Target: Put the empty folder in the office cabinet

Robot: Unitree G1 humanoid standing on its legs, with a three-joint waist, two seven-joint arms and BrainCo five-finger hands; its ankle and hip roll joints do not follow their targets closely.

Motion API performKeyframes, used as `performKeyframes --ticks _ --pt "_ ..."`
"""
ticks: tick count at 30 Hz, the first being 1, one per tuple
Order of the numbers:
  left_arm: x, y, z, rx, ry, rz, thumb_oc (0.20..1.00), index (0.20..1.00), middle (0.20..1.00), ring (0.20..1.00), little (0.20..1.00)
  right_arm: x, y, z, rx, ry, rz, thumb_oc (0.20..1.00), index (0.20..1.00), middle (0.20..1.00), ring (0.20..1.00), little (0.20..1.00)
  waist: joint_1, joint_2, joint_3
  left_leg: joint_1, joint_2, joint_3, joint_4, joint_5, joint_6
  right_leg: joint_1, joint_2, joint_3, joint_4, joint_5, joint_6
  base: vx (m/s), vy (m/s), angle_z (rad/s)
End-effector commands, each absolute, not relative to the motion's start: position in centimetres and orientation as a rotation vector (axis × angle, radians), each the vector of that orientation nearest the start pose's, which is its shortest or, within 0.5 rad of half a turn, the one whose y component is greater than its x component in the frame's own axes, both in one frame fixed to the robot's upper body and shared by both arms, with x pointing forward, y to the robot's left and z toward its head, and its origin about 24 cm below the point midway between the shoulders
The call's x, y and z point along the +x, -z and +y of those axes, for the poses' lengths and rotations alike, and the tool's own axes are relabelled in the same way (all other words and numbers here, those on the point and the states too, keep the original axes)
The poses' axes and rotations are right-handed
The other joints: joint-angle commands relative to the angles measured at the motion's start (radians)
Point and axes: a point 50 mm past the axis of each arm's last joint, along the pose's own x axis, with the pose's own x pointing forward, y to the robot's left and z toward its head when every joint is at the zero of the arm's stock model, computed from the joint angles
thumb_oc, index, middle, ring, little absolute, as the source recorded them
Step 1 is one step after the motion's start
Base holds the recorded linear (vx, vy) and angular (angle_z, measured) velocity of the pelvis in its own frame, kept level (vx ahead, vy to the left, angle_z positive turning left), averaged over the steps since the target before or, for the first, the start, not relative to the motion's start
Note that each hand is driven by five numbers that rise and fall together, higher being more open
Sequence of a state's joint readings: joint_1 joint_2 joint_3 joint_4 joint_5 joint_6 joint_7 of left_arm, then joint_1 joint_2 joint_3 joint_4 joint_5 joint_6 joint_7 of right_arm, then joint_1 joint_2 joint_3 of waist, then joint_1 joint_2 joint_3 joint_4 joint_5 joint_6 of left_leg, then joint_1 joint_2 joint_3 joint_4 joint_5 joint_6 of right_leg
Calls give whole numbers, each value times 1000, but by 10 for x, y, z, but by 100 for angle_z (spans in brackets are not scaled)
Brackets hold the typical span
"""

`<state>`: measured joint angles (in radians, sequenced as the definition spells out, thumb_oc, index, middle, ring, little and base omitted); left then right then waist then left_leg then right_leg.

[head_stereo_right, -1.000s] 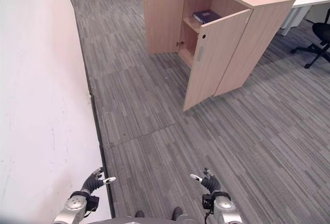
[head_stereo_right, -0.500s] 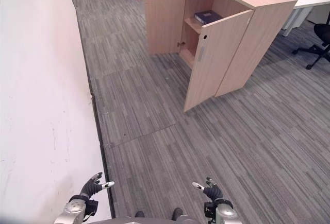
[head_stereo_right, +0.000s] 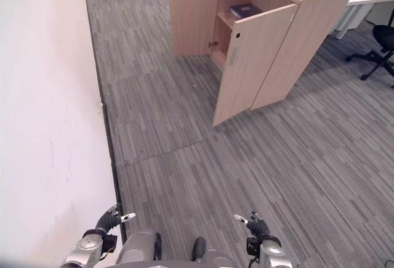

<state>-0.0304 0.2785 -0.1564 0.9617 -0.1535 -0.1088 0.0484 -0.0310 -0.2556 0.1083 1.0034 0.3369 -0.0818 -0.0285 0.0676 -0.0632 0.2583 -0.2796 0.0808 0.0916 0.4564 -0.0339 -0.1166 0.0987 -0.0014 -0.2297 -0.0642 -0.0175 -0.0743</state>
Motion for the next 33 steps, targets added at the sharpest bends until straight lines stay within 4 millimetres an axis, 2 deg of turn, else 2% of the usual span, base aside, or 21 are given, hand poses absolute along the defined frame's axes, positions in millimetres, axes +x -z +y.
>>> performKeyframes --ticks 1,5,6,8,9,10,11,13,15,17,19,20,21,22,24,25,26,27,28,32,33 --pt "181 110 241 223 -121 743 1000 1000 1000 1000 1000 163 123 -248 16 278 813 1000 1000 1000 1000 1000 54 41 -3 -36 90 -34 -282 210 12 136 10 83 117 -195 132 358 157 -3" --pt "186 107 247 215 -162 730 1000 1000 1000 1000 1000 169 121 -246 30 294 799 1000 1000 1000 1000 1000 71 30 18 -60 156 -88 -427 247 -11 173 8 112 143 -239 140 258 140 -21" --pt "183 109 251 213 -186 746 1000 1000 1000 1000 1000 168 122 -245 38 297 800 1000 1000 1000 1000 1000 76 22 17 -58 197 -118 -469 258 -23 195 5 137 144 -258 147 380 269 -22" --pt "181 108 256 208 -206 748 1000 1000 1000 1000 1000 167 123 -243 42 293 807 1000 1000 1000 1000 1000 80 16 16 -46 216 -134 -477 260 -29 204 1 151 146 -265 152 276 210 -35" --pt "173 111 261 204 -232 772 1000 1000 1000 1000 1000 162 126 -242 47 284 824 1000 1000 1000 1000 1000 82 16 -8 -14 245 -144 -497 257 -37 223 0 168 141 -277 165 196 147 -44" --pt "172 112 261 204 -233 772 1000 1000 1000 1000 1000 162 126 -241 47 283 825 1000 1000 1000 1000 1000 84 15 -7 -11 246 -141 -497 256 -37 224 -1 170 141 -277 165 343 329 -46" --pt "173 111 263 209 -234 776 1000 1000 1000 1000 1000 157 129 -238 66 285 836 1000 1000 1000 1000 1000 71 12 -20 -17 261 -73 -492 284 -51 234 -7 156 139 -284 173 152 178 -41" --pt "173 111 264 209 -235 776 1000 1000 1000 1000 1000 157 129 -238 67 284 836 1000 1000 1000 1000 1000 73 10 -21 -15 260 -69 -494 285 -51 233 -9 158 140 -285 173 168 199 2" --pt "177 109 266 243 -217 773 1000 1000 1000 1000 1000 154 132 -234 90 293 850 1000 1000 1000 1000 1000 67 -11 -54 -24 239 -11 -476 313 -48 217 -41 134 154 -265 204 320 410 14" --pt "181 106 268 269 -201 766 1000 1000 1000 1000 1000 154 133 -230 110 292 855 1000 1000 1000 1000 1000 64 -22 -71 -23 217 21 -450 309 -33 194 -59 119 191 -229 225 250 338 34" --pt "183 104 269 285 -187 758 1000 1000 1000 1000 1000 160 132 -226 123 281 841 1000 1000 1000 1000 1000 62 -36 -86 -20 188 42 -436 285 -6 150 -82 120 260 -156 256 224 328 26" --pt "185 102 269 293 -179 751 1000 1000 1000 1000 1000 165 130 -223 134 275 826 1000 1000 1000 1000 1000 59 -43 -91 -14 172 56 -429 265 13 125 -87 126 298 -107 276 232 391 17" --pt "187 101 270 309 -168 743 1000 1000 1000 1000 1000 173 127 -221 143 265 805 1000 1000 1000 1000 1000 56 -47 -94 -5 150 74 -416 233 40 91 -98 129 362 -20 311 228 395 23" --pt "187 100 271 319 -161 742 1000 1000 1000 1000 1000 177 125 -219 145 258 794 1000 1000 1000 1000 1000 52 -44 -98 8 136 89 -413 211 56 71 -106 123 392 24 329 303 470 30" --pt "191 97 270 329 -144 720 1000 1000 1000 1000 1000 184 122 -216 149 247 771 1000 1000 1000 1000 1000 55 -31 -97 43 113 123 -402 163 83 37 -122 70 469 137 336 267 399 9" --pt "191 96 269 328 -140 711 1000 1000 1000 1000 1000 186 121 -215 146 244 767 1000 1000 1000 1000 1000 60 -8 -94 75 108 150 -402 133 100 15 -141 -1 542 187 336 256 443 -4" --pt "191 95 269 334 -135 711 1000 1000 1000 1000 1000 187 121 -211 144 231 767 1000 1000 1000 1000 1000 58 12 -80 142 88 170 -425 103 122 -24 -166 -72 646 202 336 297 484 -30" --pt "194 93 266 328 -125 696 1000 1000 1000 1000 1000 187 121 -212 145 235 764 1000 1000 1000 1000 1000 50 32 -66 179 76 182 -447 93 126 -74 -155 -97 637 189 336 462 441 -63" --pt "194 94 262 321 -112 688 1000 1000 1000 1000 1000 185 120 -218 129 253 759 1000 1000 1000 1000 1000 29 40 -40 250 46 212 -480 66 120 -117 -223 -199 518 51 333 418 276 -88" --pt "196 94 256 312 -95 683 1000 1000 1000 1000 1000 186 119 -225 121 287 759 1000 1000 1000 1000 1000 23 44 -29 283 42 241 -496 58 100 -146 -265 -315 362 20 289 203 48 -12" --pt "190 98 256 324 -84 708 1000 1000 1000 1000 1000 185 120 -225 115 281 766 1000 1000 1000 1000 1000 25 44 -29 319 43 257 -491 26 88 -135 -288 -372 360 36 303 155 0 11"
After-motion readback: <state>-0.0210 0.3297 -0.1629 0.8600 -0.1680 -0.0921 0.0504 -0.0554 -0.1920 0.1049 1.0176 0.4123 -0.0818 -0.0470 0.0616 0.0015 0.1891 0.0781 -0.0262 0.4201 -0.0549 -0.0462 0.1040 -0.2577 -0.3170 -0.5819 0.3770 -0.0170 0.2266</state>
